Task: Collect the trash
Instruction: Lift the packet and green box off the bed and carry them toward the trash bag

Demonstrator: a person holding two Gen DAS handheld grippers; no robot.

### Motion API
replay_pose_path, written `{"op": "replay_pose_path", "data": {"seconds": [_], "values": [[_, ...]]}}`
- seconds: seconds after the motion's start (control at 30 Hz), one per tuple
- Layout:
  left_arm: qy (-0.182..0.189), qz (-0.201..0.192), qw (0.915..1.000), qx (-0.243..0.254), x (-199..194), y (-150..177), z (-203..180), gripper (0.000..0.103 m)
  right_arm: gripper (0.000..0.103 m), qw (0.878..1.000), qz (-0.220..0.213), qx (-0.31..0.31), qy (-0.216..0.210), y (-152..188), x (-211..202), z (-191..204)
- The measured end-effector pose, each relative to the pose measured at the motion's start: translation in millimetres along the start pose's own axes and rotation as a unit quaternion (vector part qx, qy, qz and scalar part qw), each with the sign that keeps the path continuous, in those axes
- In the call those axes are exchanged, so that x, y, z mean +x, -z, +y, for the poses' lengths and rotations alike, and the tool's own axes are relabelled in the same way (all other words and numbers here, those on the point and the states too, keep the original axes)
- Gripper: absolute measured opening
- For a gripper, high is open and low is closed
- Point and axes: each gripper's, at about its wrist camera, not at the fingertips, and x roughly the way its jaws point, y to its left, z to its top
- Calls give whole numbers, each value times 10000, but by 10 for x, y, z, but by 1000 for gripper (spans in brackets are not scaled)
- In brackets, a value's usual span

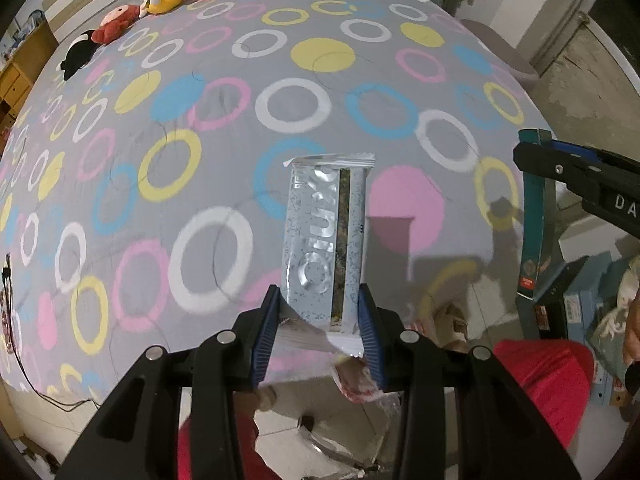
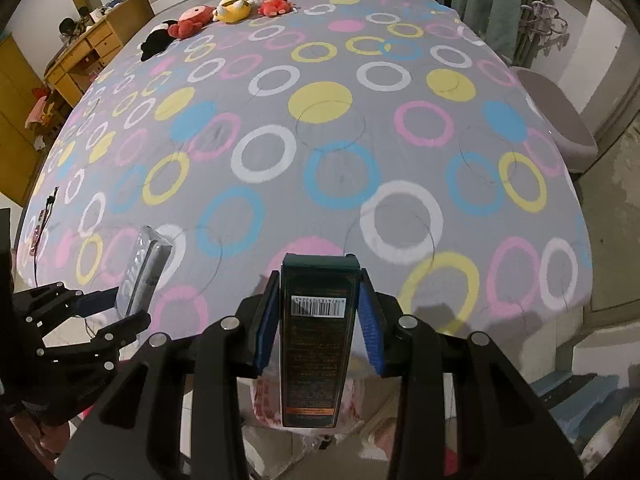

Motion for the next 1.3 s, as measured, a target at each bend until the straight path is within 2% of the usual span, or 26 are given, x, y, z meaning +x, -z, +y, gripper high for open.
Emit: {"op": "replay_pose_path", "data": {"seconds": [0.3,0.67,0.77,1.1,1.3], "values": [[155,-10,9997,183,-57,601,-286,38,37,10000,15,-39,33,610,-209,170],[203,291,9986,383,315,1210,-569,38,37,9998,155,88,-98,1206,-109,298],[264,378,9980,425,442,1311,-613,38,37,9996,219,140,-104,1348,-21,293],[140,571,9955,743,879,1506,-756,38,37,9991,277,331,-35,1727,328,225],[197,799,9925,903,1122,1552,-777,38,37,9974,541,478,-17,1870,630,145]]}}
